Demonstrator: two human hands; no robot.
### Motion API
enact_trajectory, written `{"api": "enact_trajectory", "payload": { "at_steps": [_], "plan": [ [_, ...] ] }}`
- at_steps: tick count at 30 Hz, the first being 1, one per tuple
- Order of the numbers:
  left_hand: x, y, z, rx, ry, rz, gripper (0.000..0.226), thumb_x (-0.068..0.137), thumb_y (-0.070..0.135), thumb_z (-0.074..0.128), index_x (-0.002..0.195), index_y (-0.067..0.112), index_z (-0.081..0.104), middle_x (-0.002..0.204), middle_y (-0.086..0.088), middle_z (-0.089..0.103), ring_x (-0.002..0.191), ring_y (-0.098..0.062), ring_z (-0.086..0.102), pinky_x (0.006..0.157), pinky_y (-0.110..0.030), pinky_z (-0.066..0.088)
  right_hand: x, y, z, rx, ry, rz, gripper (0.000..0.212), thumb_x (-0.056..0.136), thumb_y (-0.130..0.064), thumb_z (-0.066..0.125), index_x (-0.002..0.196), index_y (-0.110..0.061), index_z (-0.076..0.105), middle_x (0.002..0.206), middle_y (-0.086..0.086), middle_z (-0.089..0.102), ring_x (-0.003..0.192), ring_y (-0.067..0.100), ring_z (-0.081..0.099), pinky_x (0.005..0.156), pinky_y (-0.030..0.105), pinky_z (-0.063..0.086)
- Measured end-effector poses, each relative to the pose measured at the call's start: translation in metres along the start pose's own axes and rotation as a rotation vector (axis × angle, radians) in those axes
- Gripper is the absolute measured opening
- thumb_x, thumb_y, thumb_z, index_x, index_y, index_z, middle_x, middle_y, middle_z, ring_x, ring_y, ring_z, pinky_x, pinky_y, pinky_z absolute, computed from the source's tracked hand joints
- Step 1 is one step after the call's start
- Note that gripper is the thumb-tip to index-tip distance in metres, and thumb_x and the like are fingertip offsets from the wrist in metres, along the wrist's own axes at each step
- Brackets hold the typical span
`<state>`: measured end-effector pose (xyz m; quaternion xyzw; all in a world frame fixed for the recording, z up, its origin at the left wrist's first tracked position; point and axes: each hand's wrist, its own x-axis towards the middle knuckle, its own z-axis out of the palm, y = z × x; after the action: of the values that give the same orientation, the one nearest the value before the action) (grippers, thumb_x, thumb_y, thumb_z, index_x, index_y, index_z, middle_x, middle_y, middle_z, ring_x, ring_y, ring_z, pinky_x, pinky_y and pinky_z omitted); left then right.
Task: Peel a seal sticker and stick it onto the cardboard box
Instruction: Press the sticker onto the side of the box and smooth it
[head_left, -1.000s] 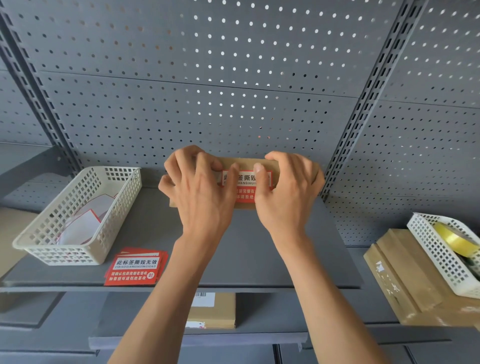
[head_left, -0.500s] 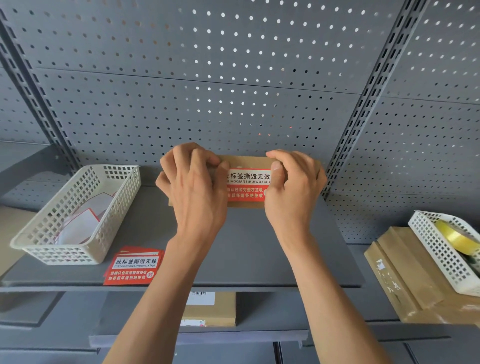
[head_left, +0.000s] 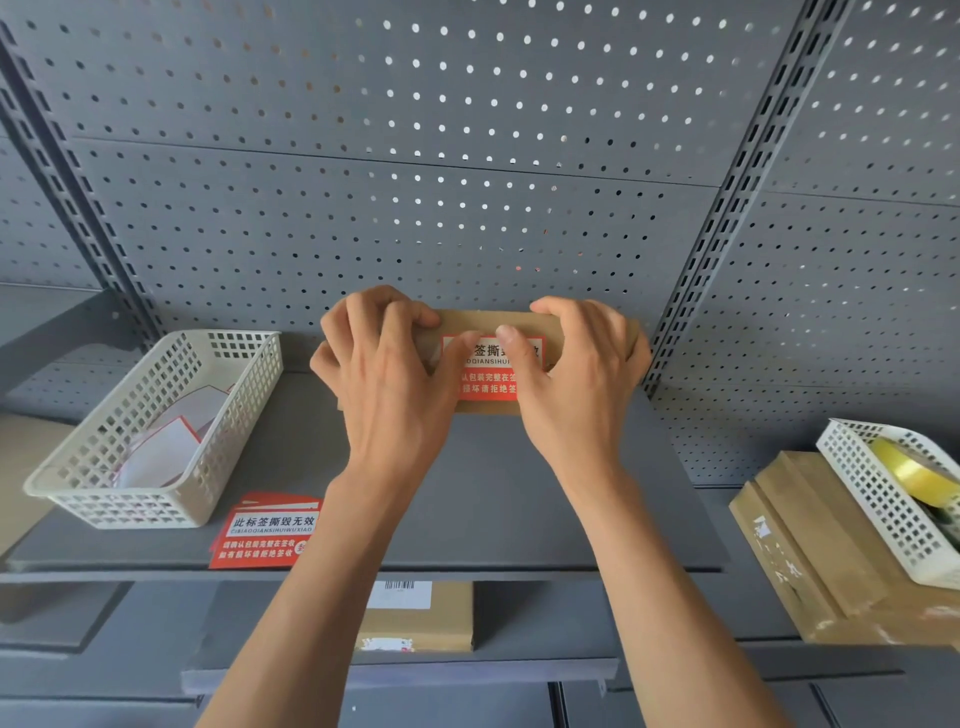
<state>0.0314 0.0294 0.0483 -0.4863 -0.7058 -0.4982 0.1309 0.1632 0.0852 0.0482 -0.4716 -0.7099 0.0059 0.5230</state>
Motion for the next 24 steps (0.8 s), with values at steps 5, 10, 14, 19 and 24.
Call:
{"api": "enact_trajectory", "payload": {
  "at_steps": [5, 10, 14, 19, 24],
  "plan": [
    [0.000, -0.001, -0.002, 0.002, -0.018, 0.005, 0.027, 0.089, 0.048, 0.066, 0.101, 0.024, 0.061, 0.121, 0.006, 0.048, 0.119, -0.020, 0.033, 0.096, -0.040, 0.027, 0.000, 0.002, -0.002, 0.034, -0.002, 0.007, 0.022, 0.091, -0.039, 0.065, 0.106, -0.024, 0.069, 0.107, -0.011, 0.069, 0.116, 0.017, 0.051, 0.107, 0.049, 0.030],
    [0.000, -0.003, -0.004, 0.000, -0.038, 0.013, 0.018, 0.092, 0.039, 0.064, 0.102, 0.024, 0.062, 0.122, 0.005, 0.047, 0.121, -0.020, 0.032, 0.095, -0.036, 0.024, 0.001, 0.005, -0.003, 0.075, -0.019, 0.017, 0.021, 0.092, -0.024, 0.060, 0.110, -0.024, 0.070, 0.109, -0.010, 0.070, 0.117, 0.019, 0.052, 0.109, 0.052, 0.030],
    [0.000, -0.004, -0.007, -0.019, -0.067, 0.025, 0.011, 0.095, 0.028, 0.059, 0.104, 0.022, 0.062, 0.122, 0.004, 0.046, 0.121, -0.020, 0.031, 0.097, -0.041, 0.026, 0.003, 0.006, -0.005, 0.102, -0.043, 0.015, 0.026, 0.092, -0.015, 0.057, 0.112, -0.024, 0.071, 0.111, -0.011, 0.070, 0.119, 0.018, 0.052, 0.111, 0.050, 0.027],
    [0.000, -0.004, -0.011, -0.047, -0.085, 0.035, 0.012, 0.099, 0.029, 0.053, 0.104, 0.024, 0.062, 0.121, 0.006, 0.045, 0.121, -0.019, 0.032, 0.098, -0.043, 0.028, 0.003, 0.007, -0.009, 0.097, -0.072, -0.003, 0.024, 0.097, -0.025, 0.051, 0.112, -0.024, 0.070, 0.114, -0.011, 0.069, 0.121, 0.018, 0.051, 0.110, 0.053, 0.028],
    [0.002, -0.003, -0.011, 0.002, -0.119, 0.056, 0.050, 0.084, 0.069, 0.057, 0.106, 0.024, 0.060, 0.124, 0.005, 0.045, 0.122, -0.021, 0.033, 0.096, -0.040, 0.027, 0.005, 0.006, -0.014, 0.066, -0.146, -0.059, 0.036, 0.089, -0.046, 0.068, 0.117, -0.024, 0.067, 0.113, -0.027, 0.048, 0.128, 0.011, 0.041, 0.111, 0.047, 0.024]
  ]
}}
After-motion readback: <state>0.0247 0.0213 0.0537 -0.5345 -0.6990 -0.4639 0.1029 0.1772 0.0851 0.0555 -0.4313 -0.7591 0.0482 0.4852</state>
